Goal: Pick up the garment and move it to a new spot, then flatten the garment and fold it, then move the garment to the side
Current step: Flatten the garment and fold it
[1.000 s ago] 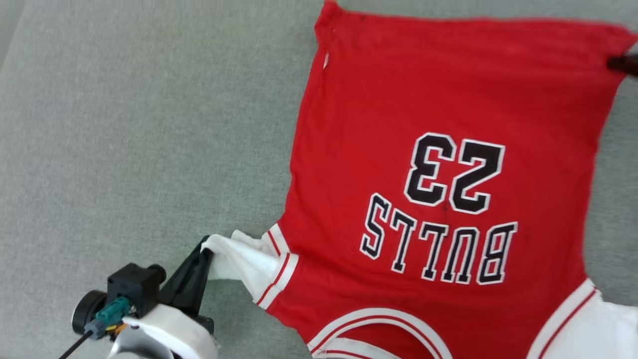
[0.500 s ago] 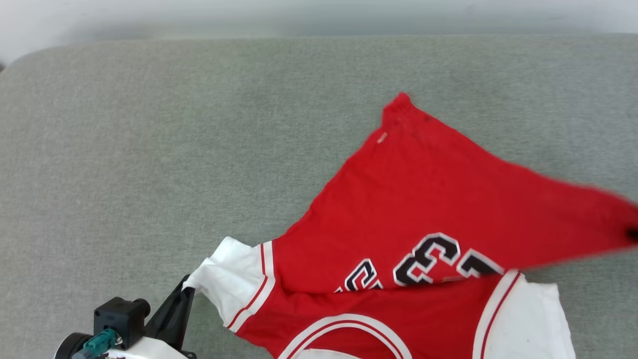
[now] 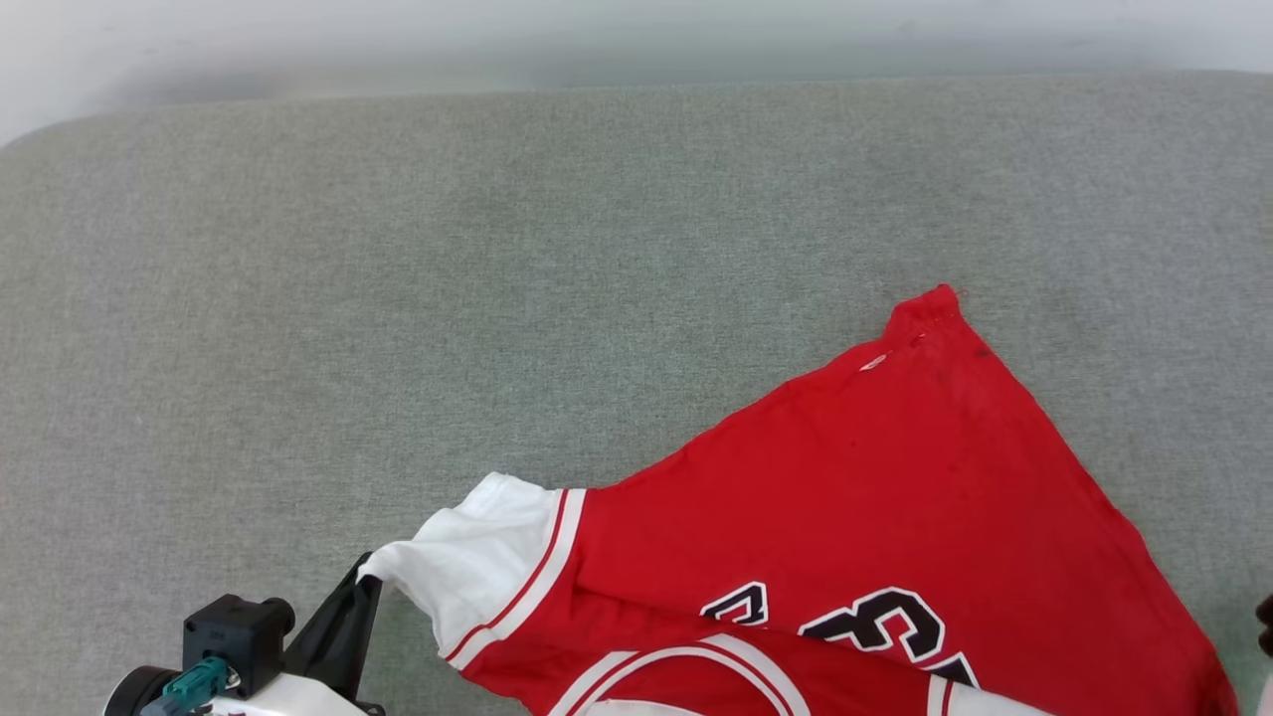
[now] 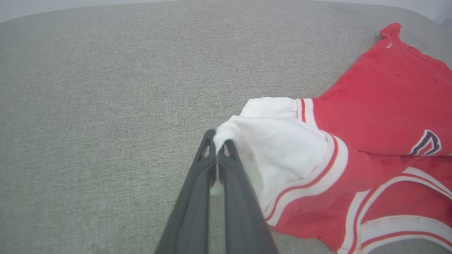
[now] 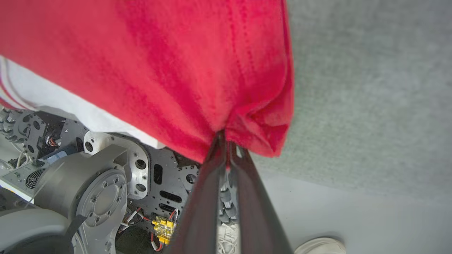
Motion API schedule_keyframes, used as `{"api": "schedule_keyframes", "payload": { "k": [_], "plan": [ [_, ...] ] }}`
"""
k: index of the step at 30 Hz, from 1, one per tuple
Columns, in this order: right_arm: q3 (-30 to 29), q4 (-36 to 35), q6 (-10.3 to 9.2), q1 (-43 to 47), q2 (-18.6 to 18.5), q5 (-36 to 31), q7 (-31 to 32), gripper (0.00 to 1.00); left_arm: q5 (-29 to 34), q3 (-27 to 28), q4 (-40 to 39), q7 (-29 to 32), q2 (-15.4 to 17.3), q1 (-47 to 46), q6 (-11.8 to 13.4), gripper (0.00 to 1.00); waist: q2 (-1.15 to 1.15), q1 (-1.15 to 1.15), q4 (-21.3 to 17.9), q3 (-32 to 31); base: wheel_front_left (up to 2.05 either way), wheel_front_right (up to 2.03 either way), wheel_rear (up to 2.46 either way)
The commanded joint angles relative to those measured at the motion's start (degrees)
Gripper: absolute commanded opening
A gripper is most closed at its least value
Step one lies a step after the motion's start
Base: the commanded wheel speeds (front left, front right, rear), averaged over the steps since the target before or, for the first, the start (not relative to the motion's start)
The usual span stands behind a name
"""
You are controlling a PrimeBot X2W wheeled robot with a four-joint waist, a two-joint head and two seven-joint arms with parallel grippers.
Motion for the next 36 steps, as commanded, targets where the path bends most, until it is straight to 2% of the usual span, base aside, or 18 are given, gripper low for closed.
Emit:
{"api": "schedule_keyframes", "payload": {
  "k": [1, 9, 12, 15, 19, 23, 27, 30, 36],
  "plan": [
    [-1.7, -1.0, -0.02, -0.6, 0.9, -0.8, -1.1, 1.00, -0.1, 0.2, 0.1, -0.1, 0.1, 0.9, 0.1, 0.00, 0.00, 0.01, -0.4, -0.5, 0.00, 0.00, 0.00],
    [-11.7, -9.7, -0.02, -8.5, -0.7, -3.7, -1.8, 1.00, 0.3, 0.1, -0.2, -0.2, 0.0, 0.2, -0.3, 0.00, 0.00, 0.01, -0.1, -0.7, 0.00, 0.00, 0.00],
    [-14.1, -13.1, -0.02, -13.5, -1.4, -4.8, 0.5, 1.00, 0.8, -0.1, -0.6, -0.1, -0.2, -0.5, -0.5, 0.00, 0.00, 0.01, 0.4, 0.1, 0.00, 0.00, 0.00],
    [-13.5, -15.9, -0.02, -19.1, -2.5, -6.3, 5.0, 1.00, 1.3, -0.3, -0.7, 0.1, -0.4, -1.5, -0.9, 0.00, 0.00, 0.01, 1.1, 1.2, 0.00, 0.00, 0.00],
    [-8.5, -16.6, -0.02, -28.0, -2.4, -10.2, 12.1, 1.00, 2.2, -0.7, -0.6, 0.4, -1.0, -3.2, -1.5, 0.00, 0.00, 0.01, 2.4, 3.1, 0.00, 0.00, 0.00],
    [-2.4, -13.1, -0.02, -37.4, 1.4, -12.6, 18.1, 1.00, 3.2, -1.4, -0.1, 0.6, -2.0, -5.2, -2.4, 0.00, 0.00, 0.01, 4.0, 5.1, 0.00, 0.00, 0.00],
    [3.1, -7.6, -0.02, -45.2, 5.5, -14.3, 21.3, 1.00, 3.9, -2.0, 0.6, 0.9, -3.2, -7.3, -3.3, 0.00, 0.00, 0.01, 5.7, 7.3, 0.00, 0.00, 0.00],
    [6.1, -2.6, -0.02, -49.4, 7.7, -15.5, 21.9, 1.00, 4.4, -2.1, 1.1, 0.8, -4.1, -8.8, -3.7, 0.00, 0.00, 0.01, 6.9, 9.0, 0.00, 0.00, 0.00],
    [8.9, 7.1, -0.02, -54.4, 11.7, -16.3, 19.3, 1.00, 5.1, -2.5, 2.0, 0.7, -5.4, -10.9, -4.7, 0.00, 0.00, 0.01, 8.7, 11.9, 0.00, 0.00, 0.00]
  ]
}}
